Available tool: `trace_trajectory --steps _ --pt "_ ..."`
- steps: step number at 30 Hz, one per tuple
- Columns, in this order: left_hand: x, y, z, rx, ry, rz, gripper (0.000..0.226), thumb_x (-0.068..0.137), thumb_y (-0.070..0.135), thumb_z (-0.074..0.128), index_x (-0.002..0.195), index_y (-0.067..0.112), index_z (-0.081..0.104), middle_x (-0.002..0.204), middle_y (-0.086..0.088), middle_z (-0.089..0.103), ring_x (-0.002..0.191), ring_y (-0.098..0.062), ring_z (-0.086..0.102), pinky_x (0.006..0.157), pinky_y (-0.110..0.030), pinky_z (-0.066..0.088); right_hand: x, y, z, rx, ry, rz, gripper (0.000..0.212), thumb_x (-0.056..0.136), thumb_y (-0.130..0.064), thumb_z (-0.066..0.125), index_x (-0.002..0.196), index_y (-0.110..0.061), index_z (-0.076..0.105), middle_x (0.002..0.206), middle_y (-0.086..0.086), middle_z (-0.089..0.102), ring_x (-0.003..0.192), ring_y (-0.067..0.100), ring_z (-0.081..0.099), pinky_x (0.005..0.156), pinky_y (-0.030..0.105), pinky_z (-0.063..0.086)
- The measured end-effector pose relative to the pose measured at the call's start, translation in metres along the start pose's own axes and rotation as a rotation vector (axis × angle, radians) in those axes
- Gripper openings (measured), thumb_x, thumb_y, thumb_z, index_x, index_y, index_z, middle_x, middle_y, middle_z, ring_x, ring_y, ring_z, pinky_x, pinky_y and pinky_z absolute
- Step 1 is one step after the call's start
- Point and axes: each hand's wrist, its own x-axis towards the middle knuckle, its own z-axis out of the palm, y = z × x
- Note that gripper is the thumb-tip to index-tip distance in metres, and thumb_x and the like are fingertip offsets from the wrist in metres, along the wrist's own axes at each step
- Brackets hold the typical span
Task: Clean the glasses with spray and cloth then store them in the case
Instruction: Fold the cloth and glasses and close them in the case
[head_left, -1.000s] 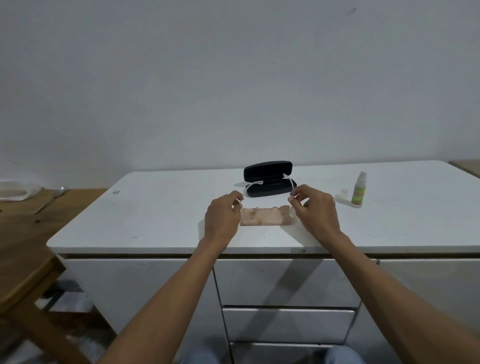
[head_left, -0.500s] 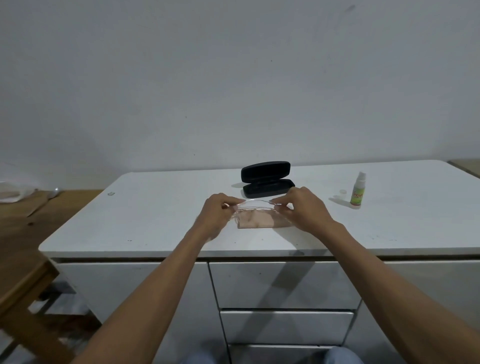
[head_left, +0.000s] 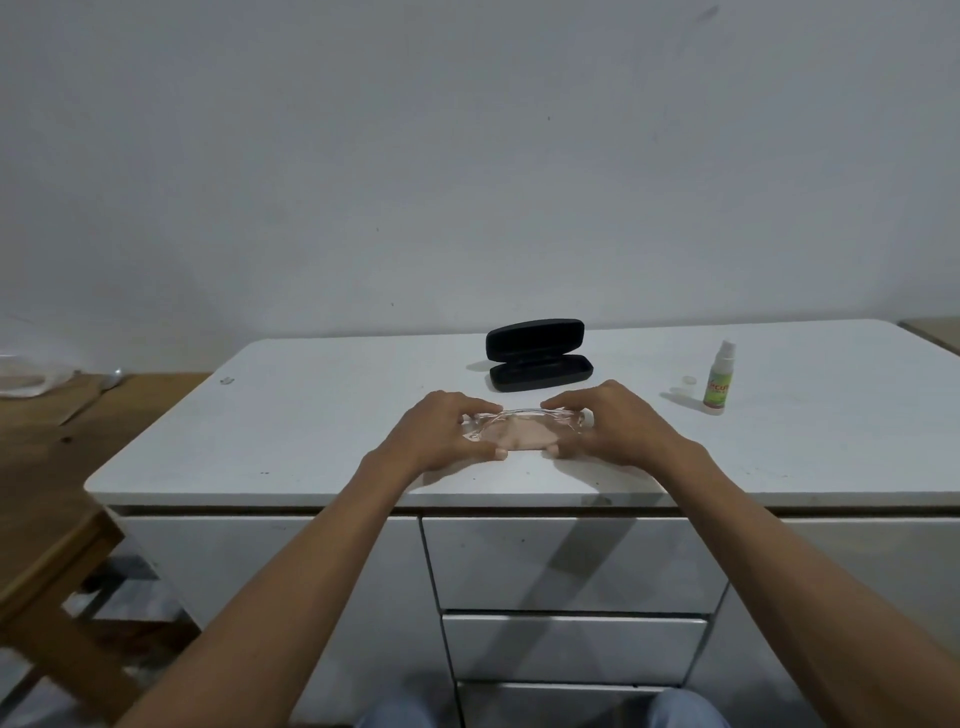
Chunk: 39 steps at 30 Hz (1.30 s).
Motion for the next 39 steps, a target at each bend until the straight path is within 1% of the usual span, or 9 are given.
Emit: trace_trajectory --steps 4,10,15,18,22,26,30,33,39 --pt "0.002 -0.001 0.001 -0.018 0.022 0.017 0.048 0.076 0.042 0.083 0.122 0.035 0.071 0.109 0.003 0.075 0.089 -0.012 0.061 0.083 -0.034 0.054 0.000 0.001 -0.003 -0.018 -0.026 -0.024 0.059 0.078 -0.047 0.082 0.135 -0.041 0.064 0.124 0.003 0.073 0.114 0.020 0.063 0.091 0.033 0.049" --pt "0.001 -0.005 0.011 0.150 0.071 0.104 0.055 0.078 0.057 0.060 0.129 0.037 0.065 0.107 0.008 0.070 0.097 -0.012 0.052 0.089 -0.033 0.049 0.005 0.005 0.001 -0.134 0.069 -0.171 0.057 0.078 -0.044 0.078 0.133 -0.035 0.067 0.112 0.001 0.076 0.106 0.021 0.062 0.083 0.029 0.045" --pt "0.015 -0.007 0.014 0.222 0.111 0.197 0.053 0.080 0.057 0.056 0.125 0.033 0.068 0.101 0.008 0.067 0.097 -0.011 0.052 0.082 -0.034 0.051 0.018 0.015 0.001 -0.095 0.170 -0.215 0.030 0.086 -0.049 0.074 0.109 -0.031 0.081 0.087 -0.004 0.079 0.089 0.018 0.069 0.079 0.032 0.052" --pt "0.030 -0.001 0.013 0.232 0.049 0.218 0.049 0.080 0.056 0.056 0.119 0.030 0.073 0.094 0.005 0.067 0.091 -0.014 0.054 0.077 -0.034 0.051 0.028 0.020 0.000 -0.063 0.129 -0.151 0.020 0.087 -0.045 0.074 0.102 -0.033 0.083 0.087 -0.004 0.081 0.082 0.014 0.071 0.076 0.031 0.054" --pt "0.042 -0.007 0.014 0.060 0.036 0.132 0.035 0.081 0.050 0.066 0.110 0.034 0.077 0.087 0.016 0.066 0.077 -0.005 0.052 0.070 -0.028 0.044 0.034 0.028 0.003 -0.002 0.168 -0.118 0.016 0.085 -0.033 0.079 0.099 -0.028 0.084 0.084 -0.002 0.080 0.073 0.011 0.065 0.074 0.030 0.052" --pt "0.051 -0.012 0.015 -0.226 0.077 -0.006 0.014 0.081 0.035 0.076 0.094 0.036 0.080 0.078 0.011 0.070 0.066 -0.008 0.054 0.066 -0.031 0.048 0.048 0.032 0.003 0.017 0.250 -0.090 0.013 0.086 -0.028 0.079 0.098 -0.026 0.084 0.084 -0.001 0.079 0.074 0.015 0.065 0.071 0.031 0.047" --pt "0.065 -0.008 0.008 -0.345 0.175 -0.006 0.009 0.079 0.030 0.079 0.086 0.036 0.080 0.080 0.005 0.071 0.061 -0.011 0.049 0.063 -0.029 0.044 0.069 0.030 0.000 -0.014 0.372 -0.102 0.013 0.088 -0.026 0.077 0.099 -0.025 0.083 0.083 0.000 0.076 0.085 0.025 0.064 0.070 0.034 0.047" --pt "0.087 -0.011 0.007 -0.272 0.326 -0.029 0.010 0.081 0.031 0.079 0.091 0.034 0.079 0.082 0.010 0.069 0.060 -0.003 0.050 0.066 -0.030 0.045 0.089 0.028 -0.003 -0.032 0.487 -0.089 0.014 0.088 -0.032 0.077 0.100 -0.029 0.082 0.082 0.000 0.075 0.094 0.025 0.062 0.070 0.035 0.050" --pt "0.112 -0.012 0.026 -0.141 0.510 -0.114 0.014 0.089 0.028 0.073 0.102 0.030 0.077 0.093 0.007 0.067 0.083 -0.016 0.060 0.072 -0.030 0.046 0.116 0.029 0.008 -0.034 0.646 -0.061 0.011 0.082 -0.029 0.082 0.093 -0.027 0.084 0.075 0.007 0.067 0.082 0.028 0.064 0.064 0.035 0.054"
